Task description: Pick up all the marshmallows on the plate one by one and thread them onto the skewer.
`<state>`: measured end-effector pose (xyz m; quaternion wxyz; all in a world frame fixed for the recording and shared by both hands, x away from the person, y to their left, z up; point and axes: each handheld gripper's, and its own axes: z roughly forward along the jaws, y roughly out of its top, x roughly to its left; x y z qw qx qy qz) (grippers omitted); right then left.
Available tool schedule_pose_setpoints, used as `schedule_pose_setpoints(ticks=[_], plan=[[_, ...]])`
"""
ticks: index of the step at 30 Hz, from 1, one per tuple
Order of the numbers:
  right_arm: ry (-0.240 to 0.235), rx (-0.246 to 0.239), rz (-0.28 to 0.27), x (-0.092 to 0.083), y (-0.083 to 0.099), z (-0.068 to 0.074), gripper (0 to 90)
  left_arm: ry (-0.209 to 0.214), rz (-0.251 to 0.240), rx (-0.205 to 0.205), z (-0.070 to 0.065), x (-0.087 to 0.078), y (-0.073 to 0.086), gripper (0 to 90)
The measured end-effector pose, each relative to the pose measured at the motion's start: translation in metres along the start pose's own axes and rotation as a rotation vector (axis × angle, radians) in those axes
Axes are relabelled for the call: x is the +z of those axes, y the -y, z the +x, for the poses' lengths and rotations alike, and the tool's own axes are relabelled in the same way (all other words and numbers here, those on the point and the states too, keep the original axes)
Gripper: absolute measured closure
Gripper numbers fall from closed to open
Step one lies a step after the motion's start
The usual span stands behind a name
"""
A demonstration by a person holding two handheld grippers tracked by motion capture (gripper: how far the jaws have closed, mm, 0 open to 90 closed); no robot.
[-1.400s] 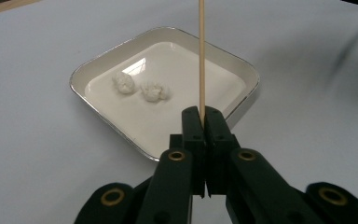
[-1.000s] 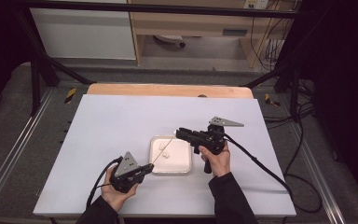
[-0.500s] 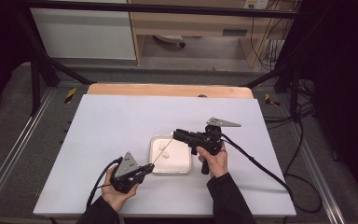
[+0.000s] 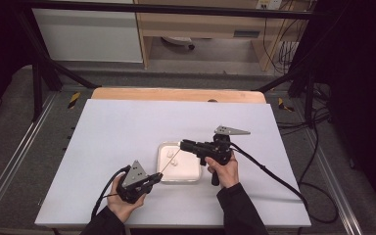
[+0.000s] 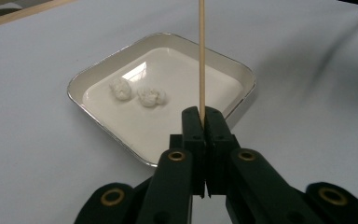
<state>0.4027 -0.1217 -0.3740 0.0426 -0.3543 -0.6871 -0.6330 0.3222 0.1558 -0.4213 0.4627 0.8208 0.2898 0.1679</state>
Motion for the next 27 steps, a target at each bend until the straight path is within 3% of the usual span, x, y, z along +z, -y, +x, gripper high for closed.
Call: schedule_pose_setpoints(ticks=[7, 27], plan=[[0.001, -0.003, 0.001, 0.0029, 0.0047, 0.0009, 80.0, -0.005, -0.017, -0.001, -0.0004, -0.0008, 0.0017, 89.3], [-0.071, 0.011, -0.011, 0.0041, 0.0109, 0.0063, 82.1, -0.023, -0.036, 0.01, -0.0031, 0.0023, 0.0034, 89.3]])
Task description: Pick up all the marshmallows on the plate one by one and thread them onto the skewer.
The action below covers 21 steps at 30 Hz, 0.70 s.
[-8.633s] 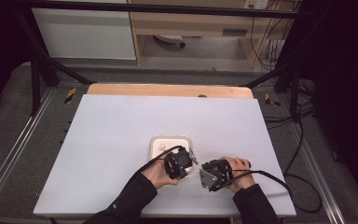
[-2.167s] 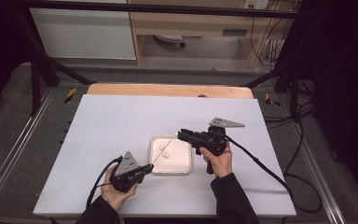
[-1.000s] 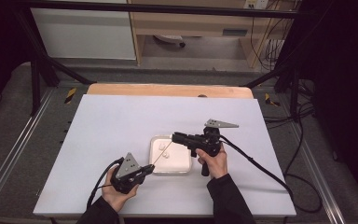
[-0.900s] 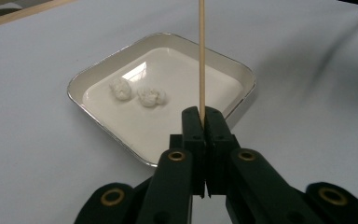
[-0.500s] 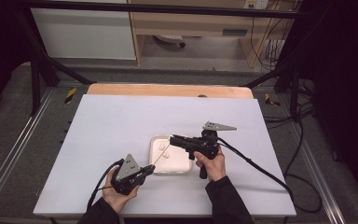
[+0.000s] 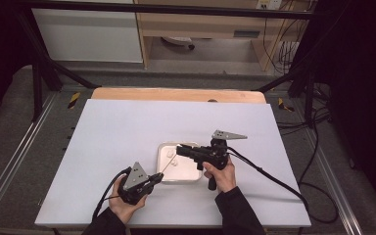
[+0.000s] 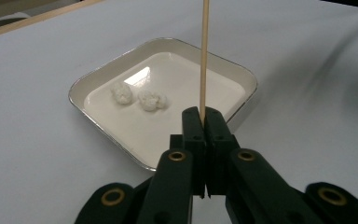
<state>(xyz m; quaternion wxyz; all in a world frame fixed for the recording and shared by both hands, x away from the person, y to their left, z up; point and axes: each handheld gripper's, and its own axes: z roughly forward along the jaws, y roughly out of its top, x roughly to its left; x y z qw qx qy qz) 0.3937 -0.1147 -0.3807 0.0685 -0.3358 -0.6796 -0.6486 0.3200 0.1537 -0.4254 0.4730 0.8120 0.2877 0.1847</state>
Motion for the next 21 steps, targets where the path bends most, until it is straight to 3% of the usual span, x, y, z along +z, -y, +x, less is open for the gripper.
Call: schedule_pose_setpoints(ticks=[10, 21], plan=[[-0.018, -0.03, 0.007, -0.0006, 0.0041, 0.0042, 82.9, -0.001, 0.007, 0.02, -0.0034, 0.0027, 0.0006, 89.4], [-0.003, -0.052, 0.019, 0.0002, 0.0066, 0.0049, 83.0, 0.006, 0.017, 0.016, -0.0045, 0.0036, 0.0003, 89.4]])
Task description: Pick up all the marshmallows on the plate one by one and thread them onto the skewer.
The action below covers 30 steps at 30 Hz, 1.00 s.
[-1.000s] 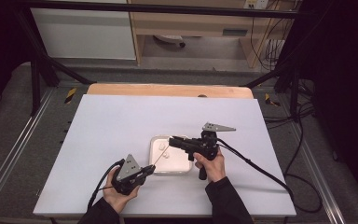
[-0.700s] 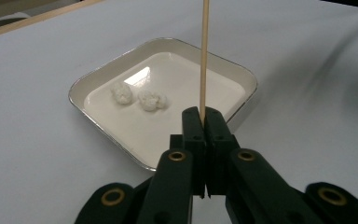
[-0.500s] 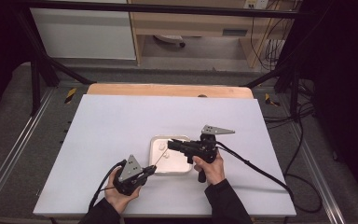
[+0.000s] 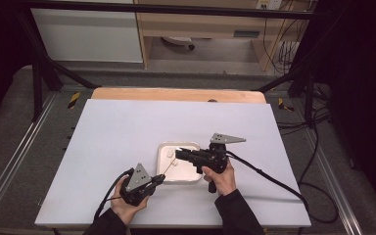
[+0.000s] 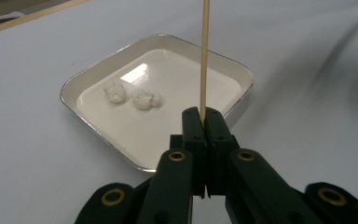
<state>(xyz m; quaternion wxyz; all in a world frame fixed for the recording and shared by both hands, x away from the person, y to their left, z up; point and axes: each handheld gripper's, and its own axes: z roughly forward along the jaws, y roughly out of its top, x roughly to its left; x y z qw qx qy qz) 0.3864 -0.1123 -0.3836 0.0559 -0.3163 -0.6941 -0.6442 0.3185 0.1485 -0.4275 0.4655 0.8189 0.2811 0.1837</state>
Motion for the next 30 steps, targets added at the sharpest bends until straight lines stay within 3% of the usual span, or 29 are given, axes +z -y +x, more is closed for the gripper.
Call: schedule_pose_setpoints(ticks=[30], plan=[[0.011, -0.002, 0.001, 0.0016, 0.0046, 0.0015, 83.0, 0.008, -0.006, -0.001, -0.0011, -0.0022, -0.0006, 89.5]])
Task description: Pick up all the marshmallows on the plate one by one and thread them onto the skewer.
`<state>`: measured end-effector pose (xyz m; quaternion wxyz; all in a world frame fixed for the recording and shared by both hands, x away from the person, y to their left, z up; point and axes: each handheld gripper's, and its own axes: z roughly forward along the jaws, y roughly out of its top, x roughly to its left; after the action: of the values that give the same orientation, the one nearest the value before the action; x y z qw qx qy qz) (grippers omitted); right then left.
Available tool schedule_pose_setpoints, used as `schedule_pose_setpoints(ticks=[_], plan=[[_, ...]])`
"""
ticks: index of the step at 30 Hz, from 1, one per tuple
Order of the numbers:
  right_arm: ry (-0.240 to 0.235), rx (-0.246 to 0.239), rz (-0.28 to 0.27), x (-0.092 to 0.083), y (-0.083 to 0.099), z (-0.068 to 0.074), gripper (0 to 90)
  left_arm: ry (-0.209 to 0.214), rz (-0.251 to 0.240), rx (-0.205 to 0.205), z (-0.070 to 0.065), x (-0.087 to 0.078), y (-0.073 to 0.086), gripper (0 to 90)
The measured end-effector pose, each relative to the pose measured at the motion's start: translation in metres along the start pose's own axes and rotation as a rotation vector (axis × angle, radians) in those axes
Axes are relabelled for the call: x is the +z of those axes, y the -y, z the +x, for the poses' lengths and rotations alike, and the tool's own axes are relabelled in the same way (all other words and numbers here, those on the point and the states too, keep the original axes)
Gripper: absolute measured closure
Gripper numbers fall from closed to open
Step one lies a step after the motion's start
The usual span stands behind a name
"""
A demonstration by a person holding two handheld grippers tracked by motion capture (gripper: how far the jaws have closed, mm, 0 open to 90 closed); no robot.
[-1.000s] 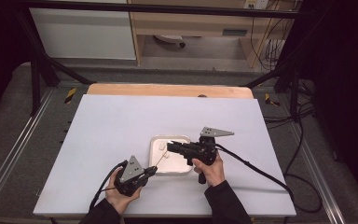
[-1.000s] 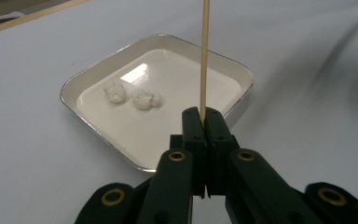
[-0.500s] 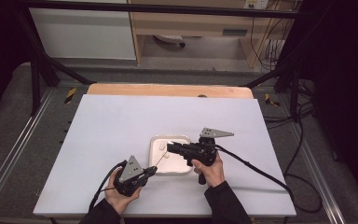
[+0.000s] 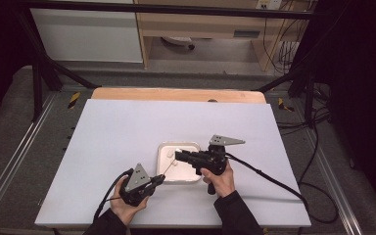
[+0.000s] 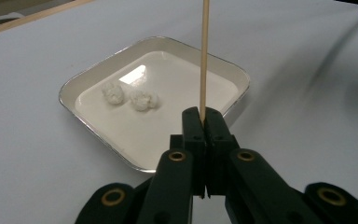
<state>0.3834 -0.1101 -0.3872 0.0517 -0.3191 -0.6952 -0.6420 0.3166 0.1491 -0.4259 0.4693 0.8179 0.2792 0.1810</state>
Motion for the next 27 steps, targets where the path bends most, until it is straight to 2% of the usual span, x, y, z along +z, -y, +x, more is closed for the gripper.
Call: schedule_pose_setpoints(ticks=[11, 27], plan=[[-0.001, -0.002, 0.004, -0.0001, 0.0008, 0.0005, 83.0, 0.001, -0.008, 0.004, -0.0005, -0.0005, -0.0004, 89.5], [-0.004, -0.007, 0.029, 0.0024, 0.0036, -0.001, 83.3, -0.003, 0.012, 0.019, -0.0027, 0.0024, -0.0003, 89.5]])
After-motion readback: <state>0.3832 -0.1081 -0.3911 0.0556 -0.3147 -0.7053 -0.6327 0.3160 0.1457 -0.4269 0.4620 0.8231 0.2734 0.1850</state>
